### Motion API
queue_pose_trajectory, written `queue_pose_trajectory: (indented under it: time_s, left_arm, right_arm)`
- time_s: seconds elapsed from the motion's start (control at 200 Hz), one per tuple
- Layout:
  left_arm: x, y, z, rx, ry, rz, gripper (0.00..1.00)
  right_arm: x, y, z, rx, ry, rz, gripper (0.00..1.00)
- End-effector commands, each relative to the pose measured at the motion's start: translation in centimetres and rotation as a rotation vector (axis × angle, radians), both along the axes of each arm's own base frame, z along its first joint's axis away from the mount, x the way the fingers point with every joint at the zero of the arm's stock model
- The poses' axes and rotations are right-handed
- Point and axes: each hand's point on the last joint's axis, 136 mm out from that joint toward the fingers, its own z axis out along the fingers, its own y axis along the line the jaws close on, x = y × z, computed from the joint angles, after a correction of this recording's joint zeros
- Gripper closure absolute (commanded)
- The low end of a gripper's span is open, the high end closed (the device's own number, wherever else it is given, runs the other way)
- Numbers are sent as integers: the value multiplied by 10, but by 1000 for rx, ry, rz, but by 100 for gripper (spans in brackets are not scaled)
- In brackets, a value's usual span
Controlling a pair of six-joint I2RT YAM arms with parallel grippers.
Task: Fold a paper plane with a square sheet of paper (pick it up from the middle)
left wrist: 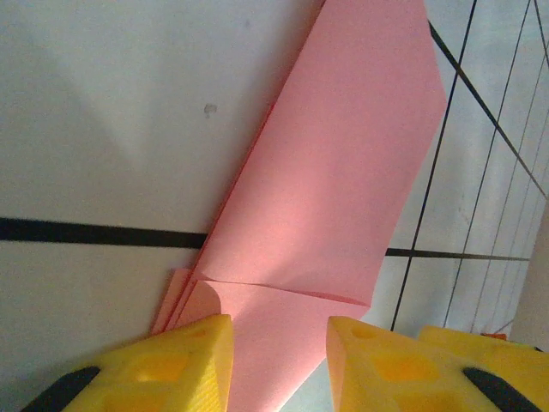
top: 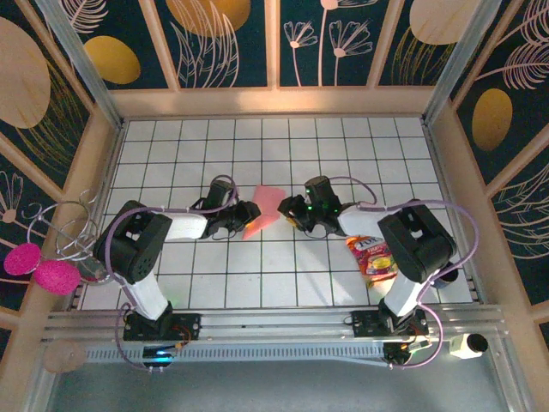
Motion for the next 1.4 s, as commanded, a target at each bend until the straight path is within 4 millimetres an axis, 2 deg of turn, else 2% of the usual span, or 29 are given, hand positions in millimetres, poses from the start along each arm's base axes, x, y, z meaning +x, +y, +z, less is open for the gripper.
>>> queue_pose_trajectory:
  time_s: [0.0,0.265,0.335,0.586,0.701,0.816,1.111,1.391]
  left_arm:
    - [-22,4,-25,16,121,8,67]
    - [-25,11,-38,49,171,45,70]
    - [-26,11,-41,54,188,52,66]
    - [-25,12,-42,64,195,60,66]
    - [-24,11,-41,58,196,52,65]
    - [-25,11,-41,62,194,48,65]
    - [-23,11,-37,66,182,49,64]
    - [-20,10,-31,60,166,45,63]
  right_arm:
    - [2,17,0,20,31,10,58]
    - [1,19,-17,-40,95,10,61]
    - [1,21,-20,-49,106,16,61]
    - [-1,21,-29,-63,136,22,61]
    - [2,27,-27,-40,122,44,61]
    - [10,35,-15,6,73,61,62]
    - [15,28,9,99,-13,29,63]
    - [13,25,0,74,0,37,72]
